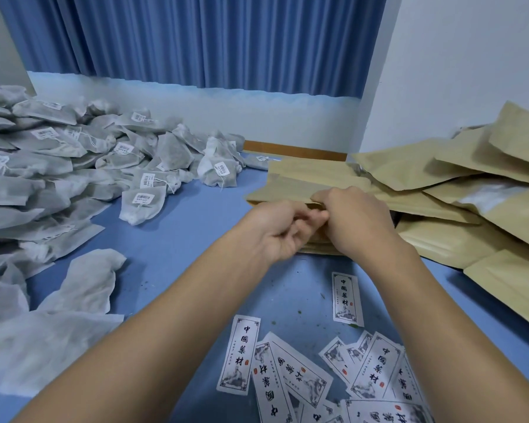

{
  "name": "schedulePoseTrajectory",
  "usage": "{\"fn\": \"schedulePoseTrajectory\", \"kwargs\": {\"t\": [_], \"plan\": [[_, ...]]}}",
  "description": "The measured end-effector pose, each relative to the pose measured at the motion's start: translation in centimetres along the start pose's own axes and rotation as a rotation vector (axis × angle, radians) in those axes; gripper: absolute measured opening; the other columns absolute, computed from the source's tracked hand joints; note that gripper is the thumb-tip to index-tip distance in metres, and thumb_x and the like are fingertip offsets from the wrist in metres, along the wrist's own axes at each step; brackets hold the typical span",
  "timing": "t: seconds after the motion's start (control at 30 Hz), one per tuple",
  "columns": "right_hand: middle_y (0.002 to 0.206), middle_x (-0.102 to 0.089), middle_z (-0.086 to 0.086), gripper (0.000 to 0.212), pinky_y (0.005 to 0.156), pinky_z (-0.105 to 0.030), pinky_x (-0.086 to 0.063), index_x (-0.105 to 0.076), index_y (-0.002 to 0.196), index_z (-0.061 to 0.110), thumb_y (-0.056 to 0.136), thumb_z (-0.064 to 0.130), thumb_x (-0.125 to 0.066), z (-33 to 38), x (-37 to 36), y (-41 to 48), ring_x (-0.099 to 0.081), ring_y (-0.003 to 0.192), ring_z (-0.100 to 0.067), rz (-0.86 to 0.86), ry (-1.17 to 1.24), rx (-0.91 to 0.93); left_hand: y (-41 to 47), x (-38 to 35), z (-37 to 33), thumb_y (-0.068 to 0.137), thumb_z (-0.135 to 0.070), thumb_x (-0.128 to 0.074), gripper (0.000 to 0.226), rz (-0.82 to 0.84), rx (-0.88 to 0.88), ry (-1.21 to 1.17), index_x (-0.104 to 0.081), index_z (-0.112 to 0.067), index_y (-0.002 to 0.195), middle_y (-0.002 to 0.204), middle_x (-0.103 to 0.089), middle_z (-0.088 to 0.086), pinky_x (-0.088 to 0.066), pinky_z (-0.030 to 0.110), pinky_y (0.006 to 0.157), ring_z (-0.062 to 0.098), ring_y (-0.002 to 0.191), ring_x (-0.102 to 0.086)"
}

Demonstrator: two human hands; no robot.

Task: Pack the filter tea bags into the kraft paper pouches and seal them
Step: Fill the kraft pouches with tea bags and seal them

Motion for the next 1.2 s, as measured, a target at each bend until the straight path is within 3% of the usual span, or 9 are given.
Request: {"fn": "schedulePoseTrajectory", "kwargs": {"t": [0.13,0.27,0.47,0.6,0.7,0.73,0.8,0.9,1.2], "plan": [[0.075,-0.041,0.000,0.039,0.062,-0.034,-0.032,-0.063,0.116,0.035,0.087,0.012,-0.051,-0.5,0.5,0.2,-0.054,0.080,-0.034,-0.030,-0.005,-0.060,2.4,0.8,-1.5,0.092,0.023,-0.042,0.025,-0.159,-0.190,-0.265,-0.057,0.011,0.107,0.113,-0.059,0.028,-0.061,0.030,0.056,0.033,0.078,-0.065],[0.071,-0.045,-0.001,0.027,0.059,-0.033,-0.031,-0.063,0.102,0.028,0.086,0.010,-0.050,-0.7,0.6,0.1,-0.042,0.070,-0.032,-0.060,-0.001,-0.079,4.7,1.7,-1.3,0.094,0.018,-0.044,0.027,-0.227,-0.229,-0.205,-0.064,0.007,0.108,0.108,-0.068,0.021,-0.063,0.031,0.060,0.033,0.088,-0.070],[0.075,-0.042,-0.005,0.047,0.061,-0.036,-0.036,-0.058,0.122,0.031,0.084,0.006,-0.047,0.3,0.2,0.2,-0.042,0.071,-0.034,-0.132,0.102,-0.128,6.3,0.3,-2.4,0.100,-0.014,-0.047,0.020,-0.224,-0.425,0.713,-0.062,-0.023,0.092,0.108,-0.069,0.004,-0.053,0.033,0.090,0.025,0.102,-0.062],[0.085,-0.062,-0.009,0.032,0.061,-0.034,-0.035,-0.059,0.109,0.029,0.089,0.010,-0.045,1.2,-0.2,2.6,-0.057,0.079,-0.035,-0.182,0.008,-0.153,3.2,-0.5,-5.0,0.091,-0.009,-0.054,0.033,-0.143,-1.042,1.418,-0.052,-0.020,0.061,0.068,-0.060,0.005,-0.036,0.033,0.059,0.035,0.080,-0.062],[0.079,-0.054,-0.006,0.036,0.062,-0.033,-0.037,-0.063,0.111,0.028,0.090,0.004,-0.047,2.0,-0.7,5.4,-0.062,0.089,-0.034,-0.160,-0.066,-0.173,-1.4,4.2,-7.5,0.092,-0.016,-0.058,0.020,-0.433,-1.645,1.276,-0.064,-0.010,0.073,0.073,-0.062,0.003,-0.047,0.039,0.059,0.026,0.068,-0.058],[0.081,-0.055,-0.006,0.037,0.063,-0.033,-0.036,-0.064,0.111,0.028,0.088,0.003,-0.048,2.4,-1.0,6.4,-0.062,0.091,-0.034,-0.145,-0.072,-0.174,-1.9,7.0,-9.2,0.091,-0.018,-0.059,0.015,-0.664,-1.638,1.192,-0.065,-0.010,0.079,0.081,-0.063,0.004,-0.048,0.041,0.066,0.026,0.076,-0.059],[0.094,-0.065,-0.007,0.038,0.066,-0.033,-0.037,-0.067,0.110,0.027,0.088,0.003,-0.048,3.3,-1.9,8.1,-0.064,0.095,-0.033,-0.100,-0.056,-0.167,-0.3,13.5,-12.5,0.089,-0.027,-0.059,0.019,-1.077,-1.152,1.236,-0.064,-0.017,0.105,0.114,-0.059,0.007,-0.043,0.047,0.090,0.030,0.109,-0.054],[0.103,-0.067,-0.008,0.038,0.068,-0.035,-0.040,-0.067,0.107,0.024,0.086,0.002,-0.045,4.8,-3.4,10.2,-0.064,0.098,-0.036,-0.048,0.006,-0.156,2.5,21.3,-13.1,0.091,-0.030,-0.059,0.043,-1.119,-0.299,1.341,-0.045,-0.019,0.130,0.144,-0.036,0.016,-0.031,0.050,0.108,0.038,0.135,-0.032],[0.096,-0.066,-0.008,0.019,0.065,-0.031,-0.036,-0.065,0.094,0.024,0.094,0.017,-0.048,5.7,-6.5,11.3,-0.057,0.086,-0.035,-0.055,0.093,-0.160,4.1,23.4,-13.9,0.094,-0.011,-0.050,0.041,-1.225,-0.377,1.572,-0.047,-0.013,0.135,0.135,-0.043,0.019,-0.034,0.044,0.100,0.038,0.123,-0.041]]}}
Point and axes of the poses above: each hand's wrist, its own y-axis towards the middle knuckle, its own x-axis out of the back of the hand, z = x × y, the point moved 7 cm from there along y, towards the middle knuckle
